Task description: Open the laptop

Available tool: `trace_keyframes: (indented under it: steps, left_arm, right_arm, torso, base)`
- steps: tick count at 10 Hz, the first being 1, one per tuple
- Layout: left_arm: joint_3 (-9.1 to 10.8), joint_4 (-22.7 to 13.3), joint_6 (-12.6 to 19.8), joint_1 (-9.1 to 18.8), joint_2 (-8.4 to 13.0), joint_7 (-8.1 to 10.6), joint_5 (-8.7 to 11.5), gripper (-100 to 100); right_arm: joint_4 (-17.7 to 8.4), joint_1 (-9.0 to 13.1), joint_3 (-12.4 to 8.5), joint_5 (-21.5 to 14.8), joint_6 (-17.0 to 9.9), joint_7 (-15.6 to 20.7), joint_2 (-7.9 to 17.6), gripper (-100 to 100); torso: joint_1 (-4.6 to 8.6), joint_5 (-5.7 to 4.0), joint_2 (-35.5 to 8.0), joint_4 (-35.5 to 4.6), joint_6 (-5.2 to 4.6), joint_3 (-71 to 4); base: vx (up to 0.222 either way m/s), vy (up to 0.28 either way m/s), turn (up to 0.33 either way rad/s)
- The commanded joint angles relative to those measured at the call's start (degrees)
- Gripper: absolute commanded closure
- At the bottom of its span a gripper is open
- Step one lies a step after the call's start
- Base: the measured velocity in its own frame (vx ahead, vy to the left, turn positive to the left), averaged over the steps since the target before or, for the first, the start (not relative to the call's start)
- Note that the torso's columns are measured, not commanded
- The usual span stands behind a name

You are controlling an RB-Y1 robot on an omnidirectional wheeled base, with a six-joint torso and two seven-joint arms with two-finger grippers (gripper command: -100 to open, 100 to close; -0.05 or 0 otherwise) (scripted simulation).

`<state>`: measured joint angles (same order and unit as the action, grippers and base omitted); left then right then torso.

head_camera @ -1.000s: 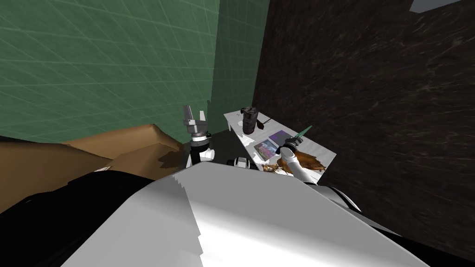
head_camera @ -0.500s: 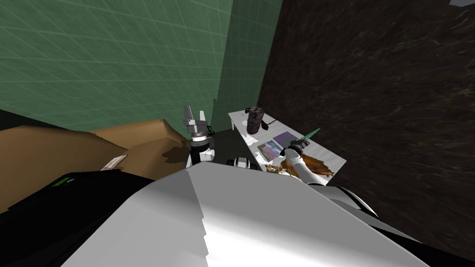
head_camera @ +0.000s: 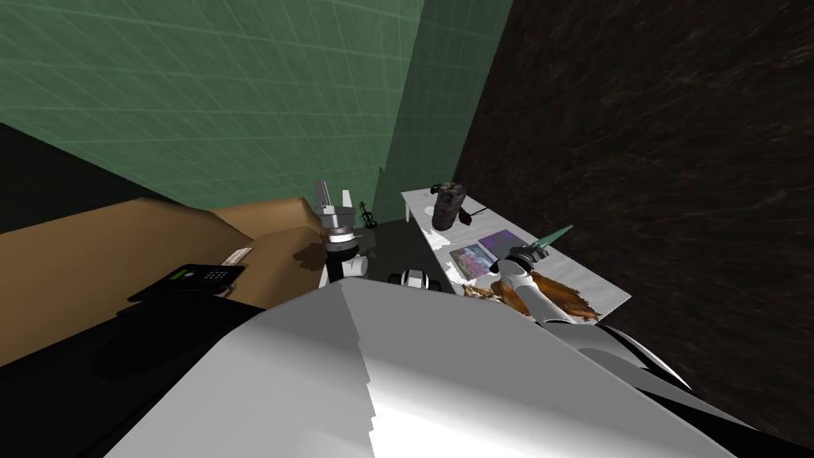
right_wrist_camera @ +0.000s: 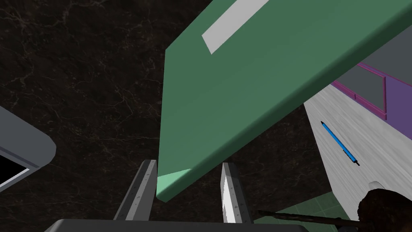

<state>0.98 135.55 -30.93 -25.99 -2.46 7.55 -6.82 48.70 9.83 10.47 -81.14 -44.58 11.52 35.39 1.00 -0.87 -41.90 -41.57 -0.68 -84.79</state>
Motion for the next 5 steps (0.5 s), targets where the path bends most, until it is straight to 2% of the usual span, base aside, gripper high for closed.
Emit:
trace_keyframes:
  steps: [1,2,3,4,5]
  left_arm:
    - [-0.01,-0.01,0.0,0.02,0.0,0.0,0.0,0]
    - [0.0,0.0,0.0,0.01,0.0,0.0,0.0,0]
    - [-0.01,-0.01,0.0,0.01,0.0,0.0,0.0,0]
    - [0.0,0.0,0.0,0.01,0.0,0.0,0.0,0]
    - [-0.01,-0.01,0.01,0.02,0.0,0.0,0.0,0]
  right_arm:
    - [-2.88,-1.31,1.74,3.32,-0.84,-1.87,2.39,100]
    - [-5.28,-1.56,3.38,5.47,-2.05,-4.48,5.19,100]
    - [-5.9,-1.56,3.38,5.91,-2.05,-4.48,5.19,100]
    - [-8.01,-1.81,5.02,7.71,-3.25,-7.09,7.87,100]
    - [-7.32,-1.81,5.02,8.51,-3.25,-7.09,7.98,100]
  torso:
    - [0.05,0.1,-0.1,-0.14,0.17,0.08]
    - [0.01,0.09,-0.11,-0.16,0.22,0.1]
    - [-0.15,0.03,-0.23,-0.14,0.2,0.16]
    - [-0.1,0.1,-0.22,-0.2,0.16,0.16]
    - [-0.25,0.27,-0.29,-0.29,0.2,0.16]
  base:
    - [-0.047,0.05,0.19]
    - [-0.056,0.055,0.294]
    - [-0.057,0.042,0.174]
    - [-0.063,0.071,0.36]
    - [-0.048,0.056,0.141]
